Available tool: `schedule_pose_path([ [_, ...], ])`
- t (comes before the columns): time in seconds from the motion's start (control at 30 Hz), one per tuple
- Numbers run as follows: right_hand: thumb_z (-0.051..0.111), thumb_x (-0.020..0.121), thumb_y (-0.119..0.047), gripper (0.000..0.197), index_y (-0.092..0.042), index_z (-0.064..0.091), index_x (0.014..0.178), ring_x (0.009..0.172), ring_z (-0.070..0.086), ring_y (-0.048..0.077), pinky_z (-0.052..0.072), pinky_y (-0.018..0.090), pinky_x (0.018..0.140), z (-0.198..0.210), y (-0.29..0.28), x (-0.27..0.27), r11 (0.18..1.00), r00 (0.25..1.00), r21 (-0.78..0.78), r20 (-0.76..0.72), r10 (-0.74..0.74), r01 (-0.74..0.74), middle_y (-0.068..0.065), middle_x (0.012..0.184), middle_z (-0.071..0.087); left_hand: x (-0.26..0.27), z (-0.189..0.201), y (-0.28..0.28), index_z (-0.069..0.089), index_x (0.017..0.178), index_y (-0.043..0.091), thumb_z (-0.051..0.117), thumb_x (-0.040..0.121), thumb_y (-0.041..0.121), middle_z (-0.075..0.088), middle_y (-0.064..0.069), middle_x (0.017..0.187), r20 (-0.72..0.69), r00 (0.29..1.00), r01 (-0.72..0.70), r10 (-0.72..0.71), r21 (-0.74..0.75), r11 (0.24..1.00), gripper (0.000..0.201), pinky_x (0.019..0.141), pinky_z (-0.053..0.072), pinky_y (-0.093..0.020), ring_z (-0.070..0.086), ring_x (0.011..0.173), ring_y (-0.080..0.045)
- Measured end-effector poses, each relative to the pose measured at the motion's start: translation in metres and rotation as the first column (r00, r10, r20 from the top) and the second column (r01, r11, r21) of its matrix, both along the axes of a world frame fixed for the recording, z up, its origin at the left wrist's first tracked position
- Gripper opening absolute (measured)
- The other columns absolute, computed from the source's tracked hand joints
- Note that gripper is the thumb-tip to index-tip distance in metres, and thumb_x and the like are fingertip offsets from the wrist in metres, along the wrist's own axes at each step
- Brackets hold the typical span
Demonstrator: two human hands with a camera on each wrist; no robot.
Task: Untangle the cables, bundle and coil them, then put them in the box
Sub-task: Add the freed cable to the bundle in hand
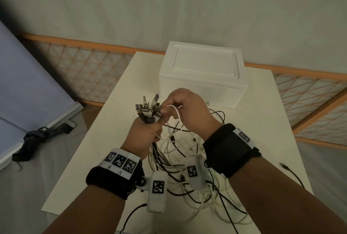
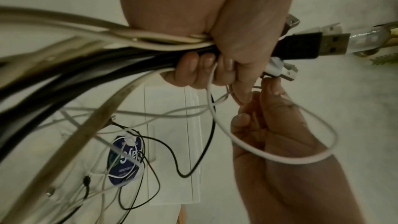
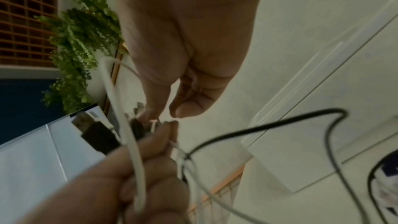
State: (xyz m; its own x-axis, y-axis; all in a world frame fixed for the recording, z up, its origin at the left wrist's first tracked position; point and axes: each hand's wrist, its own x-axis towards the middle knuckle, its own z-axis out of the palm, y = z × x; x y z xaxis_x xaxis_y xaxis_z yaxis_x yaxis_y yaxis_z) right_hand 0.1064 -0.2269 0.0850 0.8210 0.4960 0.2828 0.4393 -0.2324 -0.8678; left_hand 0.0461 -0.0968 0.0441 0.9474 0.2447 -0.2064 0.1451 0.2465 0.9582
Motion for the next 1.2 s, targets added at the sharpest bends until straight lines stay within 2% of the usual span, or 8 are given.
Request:
schedule_pose_path([
  [0.17,0.067,0.087,-0.024,0.018,-0.010,0.060,0.095,0.060,0.060,0.014,0.052,0.027,0.057,-0.025,-0.006,-0.011,0.998,0.974,-0.045,-0.225,0.038,-0.050,0.001,0.075,0.061,-0.001,0.002,0.009,0.063,0.086,0.004,0.076,0.068,0.018,0.042,0.005,0.048,0.049,0.998,-0.049,0.051,-0.049,0.998,0.026,0.041,0.023,-0.020,0.031,0.040,-0.008],
  [0.27,0.066,0.086,-0.030,0.016,-0.015,0.061,0.089,0.073,0.063,0.020,0.050,0.032,0.068,-0.048,-0.013,-0.015,0.917,0.980,-0.359,-0.156,0.126,-0.175,0.005,0.081,0.066,0.000,0.007,0.016,0.067,0.080,0.015,0.073,0.071,0.025,0.036,0.006,0.045,0.067,0.995,-0.067,0.075,-0.114,0.991,0.015,0.041,0.020,-0.021,0.028,0.039,-0.009],
  [0.47,0.057,0.089,-0.025,0.029,-0.014,0.057,0.117,0.107,0.057,0.025,0.049,0.038,0.088,-0.081,-0.039,-0.013,0.342,0.989,-0.933,-0.072,0.131,-0.114,0.006,0.116,0.061,-0.003,0.020,0.026,0.064,0.089,0.008,0.074,0.077,0.026,0.037,0.011,0.042,0.126,0.986,-0.091,0.113,-0.164,0.982,0.023,0.038,0.023,-0.017,0.029,0.038,-0.005],
  [0.53,0.066,0.084,-0.036,0.039,-0.015,0.052,0.114,0.101,0.058,0.024,0.050,0.040,0.085,-0.075,-0.041,-0.014,0.392,0.999,-0.919,-0.046,0.014,-0.047,0.004,0.110,0.060,-0.004,0.018,0.028,0.064,0.092,0.007,0.073,0.075,0.026,0.037,0.011,0.043,0.115,0.986,-0.095,0.117,-0.183,0.979,0.027,0.039,0.021,-0.017,0.029,0.038,-0.005],
  [0.7,0.072,0.075,-0.047,0.052,-0.027,0.044,0.114,0.070,0.055,0.011,0.045,0.029,0.063,-0.035,-0.011,-0.027,0.831,0.999,-0.554,-0.002,0.054,-0.046,-0.005,0.079,0.058,-0.009,0.010,0.019,0.062,0.098,0.001,0.086,0.063,0.032,0.039,0.010,0.045,0.111,0.993,-0.021,0.046,-0.214,0.977,0.053,0.039,0.021,-0.017,0.030,0.039,-0.005],
  [0.83,0.058,0.091,-0.031,0.019,-0.015,0.060,0.101,0.075,0.058,0.016,0.046,0.032,0.071,-0.032,0.006,-0.025,0.820,0.989,-0.564,0.037,0.142,-0.097,0.001,0.081,0.064,-0.012,0.011,0.013,0.071,0.089,0.007,0.093,0.040,0.049,0.039,0.006,0.045,0.163,0.986,0.079,-0.037,-0.259,0.963,0.068,0.038,0.023,-0.017,0.030,0.037,-0.006],
  [0.93,0.053,0.095,-0.032,0.023,-0.012,0.060,0.087,0.069,0.058,0.013,0.047,0.028,0.067,-0.018,0.003,-0.022,0.847,1.000,-0.531,-0.011,0.019,-0.022,-0.003,0.073,0.061,-0.016,0.009,0.016,0.075,0.092,0.017,0.084,0.062,0.035,0.042,0.002,0.055,0.131,0.990,0.082,-0.056,-0.208,0.975,0.036,0.039,0.021,-0.020,0.029,0.040,-0.007],
  [1.2,0.052,0.096,-0.013,0.018,-0.011,0.051,0.079,0.057,0.063,0.016,0.049,0.025,0.054,0.061,-0.004,-0.033,0.967,0.978,0.219,-0.190,-0.090,0.131,0.007,0.068,0.066,-0.022,-0.028,0.006,0.068,0.081,0.010,0.068,0.084,0.005,0.045,-0.014,0.072,-0.161,0.985,0.075,-0.069,0.029,0.997,0.006,0.041,0.022,-0.020,0.030,0.046,-0.012],
])
